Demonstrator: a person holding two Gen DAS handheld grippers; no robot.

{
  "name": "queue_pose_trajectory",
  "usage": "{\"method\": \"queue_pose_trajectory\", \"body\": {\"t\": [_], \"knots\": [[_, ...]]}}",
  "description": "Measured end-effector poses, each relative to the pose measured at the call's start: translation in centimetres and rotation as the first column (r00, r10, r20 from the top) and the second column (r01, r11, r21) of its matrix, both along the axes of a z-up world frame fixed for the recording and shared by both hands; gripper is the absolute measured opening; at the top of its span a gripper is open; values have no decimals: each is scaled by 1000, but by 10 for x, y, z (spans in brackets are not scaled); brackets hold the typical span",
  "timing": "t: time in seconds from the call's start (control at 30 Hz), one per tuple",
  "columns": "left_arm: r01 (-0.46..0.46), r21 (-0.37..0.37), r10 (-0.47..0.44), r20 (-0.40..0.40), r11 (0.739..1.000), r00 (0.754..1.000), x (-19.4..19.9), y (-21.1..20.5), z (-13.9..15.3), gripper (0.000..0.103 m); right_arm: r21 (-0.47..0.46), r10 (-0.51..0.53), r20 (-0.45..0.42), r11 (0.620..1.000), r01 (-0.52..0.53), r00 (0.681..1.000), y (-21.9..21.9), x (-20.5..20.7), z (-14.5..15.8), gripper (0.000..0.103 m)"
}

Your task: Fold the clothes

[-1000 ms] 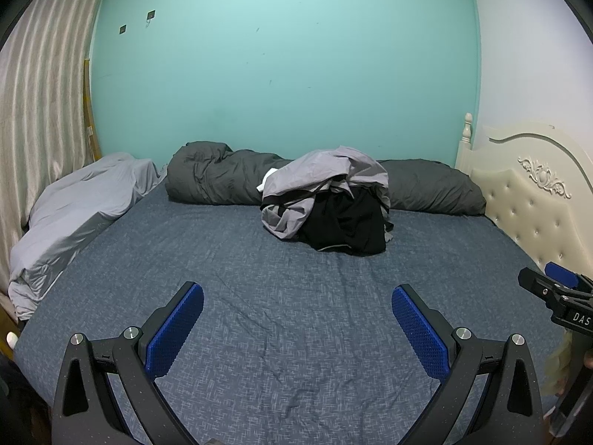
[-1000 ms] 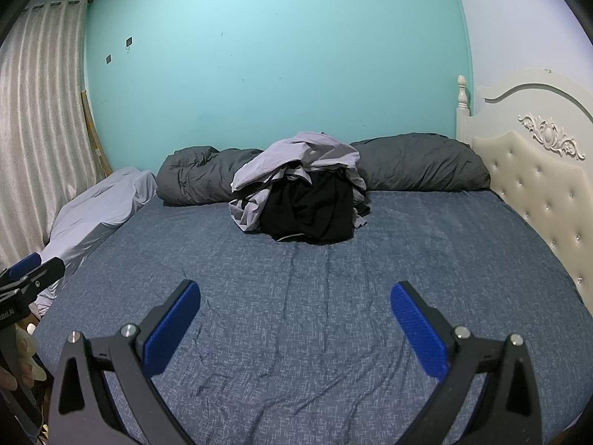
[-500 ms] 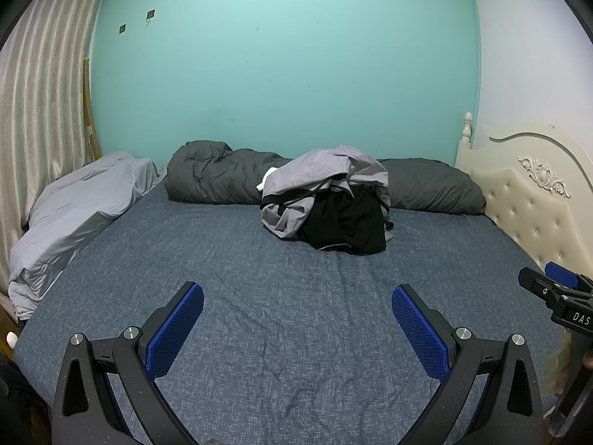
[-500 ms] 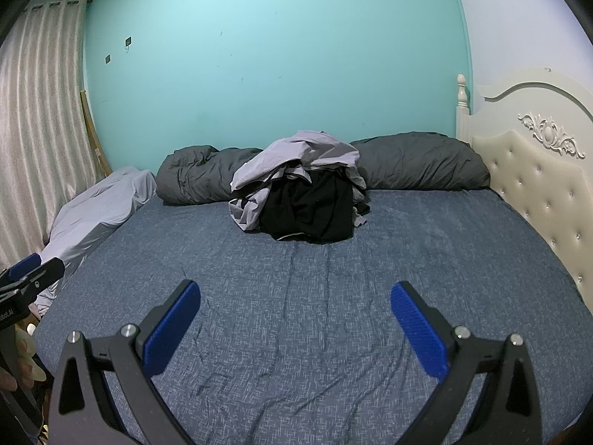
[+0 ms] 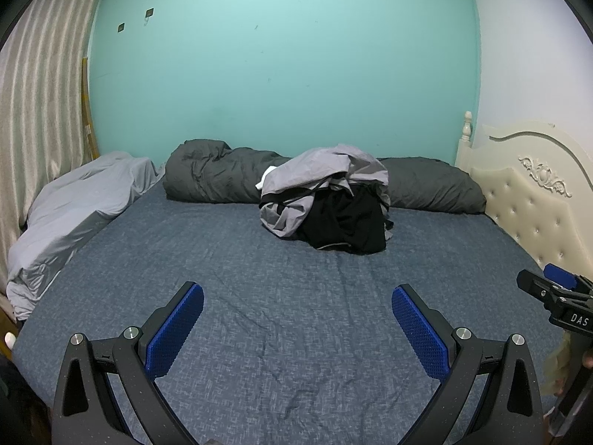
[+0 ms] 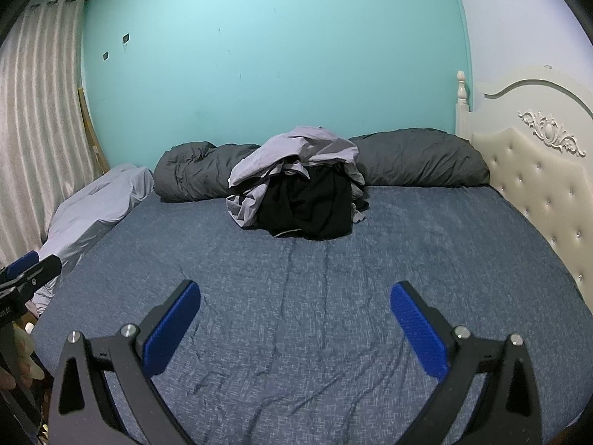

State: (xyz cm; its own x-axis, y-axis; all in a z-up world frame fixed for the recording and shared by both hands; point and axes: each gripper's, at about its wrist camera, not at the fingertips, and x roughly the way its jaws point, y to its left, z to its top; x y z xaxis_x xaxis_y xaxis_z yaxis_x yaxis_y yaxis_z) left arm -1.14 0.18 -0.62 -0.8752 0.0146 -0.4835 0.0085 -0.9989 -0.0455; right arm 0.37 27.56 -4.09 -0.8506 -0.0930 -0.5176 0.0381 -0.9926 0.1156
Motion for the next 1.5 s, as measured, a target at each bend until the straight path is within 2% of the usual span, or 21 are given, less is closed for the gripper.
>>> {"method": "queue_pose_trajectory", "body": {"t": [0.17, 0.47, 0.73, 0.83, 0.93, 1.03, 1.17, 1.4, 1.5], "knots": [[-14, -6, 14, 6, 1000, 1000, -21, -1, -9, 103, 8, 2, 12, 1000, -2, 1000, 1, -15, -10, 103], [-35, -17, 35, 3, 999, 999, -81, -5, -29, 103, 26, 15, 39, 1000, -16, 999, 8, -82, -37, 103], [-47, 1, 47, 3, 999, 999, -180, -19, -59, 103, 6, 46, 39, 999, -47, 998, 14, -184, -68, 103], [-53, 7, 53, 28, 999, 998, -218, -26, -71, 103, -12, 65, 49, 998, -64, 997, 13, -230, -80, 103], [-68, 15, 67, 66, 998, 996, -248, -34, -80, 103, 19, 67, 58, 998, -68, 996, 8, -270, -86, 103], [-80, 34, 76, 106, 996, 992, -271, -44, -82, 103, 21, 73, 87, 997, -75, 994, 5, -305, -87, 103], [-101, 51, 93, 137, 994, 986, -293, -59, -76, 103, -34, 81, 143, 996, -77, 986, -2, -351, -80, 101], [-140, 75, 124, 184, 987, 975, -329, -93, -72, 103, -81, 136, 164, 989, -124, 977, -34, -432, -63, 101], [-143, 86, 123, 207, 986, 971, -341, -104, -78, 103, -99, 145, 183, 987, -128, 972, -51, -471, -64, 100]]}}
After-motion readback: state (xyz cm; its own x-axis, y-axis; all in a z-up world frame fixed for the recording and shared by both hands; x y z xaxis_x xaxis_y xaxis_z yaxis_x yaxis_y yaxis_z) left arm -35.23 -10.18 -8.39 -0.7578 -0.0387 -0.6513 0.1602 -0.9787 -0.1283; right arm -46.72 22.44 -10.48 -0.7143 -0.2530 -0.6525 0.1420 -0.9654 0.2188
